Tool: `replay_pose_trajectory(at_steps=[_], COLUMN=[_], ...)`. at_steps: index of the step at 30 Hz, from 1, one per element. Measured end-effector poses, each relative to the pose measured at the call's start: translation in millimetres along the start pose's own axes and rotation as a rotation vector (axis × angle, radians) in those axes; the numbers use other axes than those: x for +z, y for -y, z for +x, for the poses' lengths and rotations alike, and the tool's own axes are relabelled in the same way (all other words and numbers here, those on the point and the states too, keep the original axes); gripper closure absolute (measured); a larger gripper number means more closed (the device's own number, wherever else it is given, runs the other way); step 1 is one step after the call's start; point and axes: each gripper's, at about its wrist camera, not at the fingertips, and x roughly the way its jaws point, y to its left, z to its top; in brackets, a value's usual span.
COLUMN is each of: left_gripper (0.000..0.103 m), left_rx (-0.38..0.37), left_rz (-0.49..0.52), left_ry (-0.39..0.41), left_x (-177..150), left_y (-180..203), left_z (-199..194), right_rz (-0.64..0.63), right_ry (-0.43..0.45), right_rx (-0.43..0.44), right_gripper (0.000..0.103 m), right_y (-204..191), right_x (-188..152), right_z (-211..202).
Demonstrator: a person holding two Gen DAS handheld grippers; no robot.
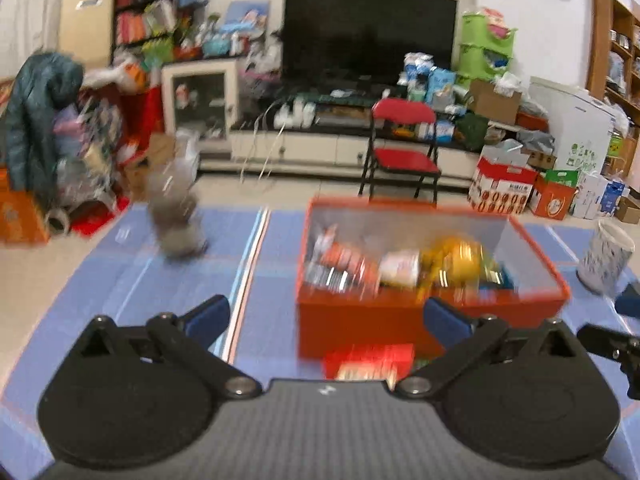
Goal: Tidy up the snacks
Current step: 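Lift both packets over the orange box and open both grippers, then grasp a blue wafer packet with the right gripper while the left grasps a clear biscuit packet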
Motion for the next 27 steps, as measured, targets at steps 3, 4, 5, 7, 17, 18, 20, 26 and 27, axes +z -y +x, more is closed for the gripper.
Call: replay_pose_trajectory(at_steps=[3, 4, 5, 7, 17, 18, 20, 26, 27], left_gripper=[0.001, 0.001, 0.001, 0.001, 0.001, 0.001, 0.001, 0.001, 0.001], left_rx=[0.021, 0.034, 0.040, 0.069, 0.121, 0.130, 0.146, 0.083, 0.067], left_rz=[-0.045, -0.050, -0.047, -0.041, -0.186, -0.198, -0.226, -0.264, -0.282], left_ry=[-0.055, -0.068, -0.076, -0.069, -0.143, -0.144, -0.155, -0.277, -0.299], left_x=[-33, -39, -43, -48, -58, -59, -59, -70, -74], left_y=[-19, -23, -28, -37, -87, -90, -93, -83, -77], left_z=[-15, -16, -16, -18, 0, -1, 1, 15, 15], right_rz=[0.033, 0.032, 0.024, -0.030, 0.177, 0.170, 0.180, 0.105, 0.097], right_ry=[-0.062, -0.075, -0.078, -0.069, -0.182, -0.189, -0.211, -0.272, -0.272], right_rx=[-0.003, -0.012, -0.022, -0.056, -0.065, -0.073, -0.059, -0.089, -0.089], right_gripper=[0.030, 0.030, 0.030, 0.030, 0.030, 0.030, 0.031, 0.047, 0.054], right_y=[-1, -2, -4, -10, -13, -17, -23, -30, -27], right_x=[-36, -42, -45, -48, -53, -52, -53, -61, -62], right_z=[-13, -13, -12, -4, 81, 87, 98, 110, 108])
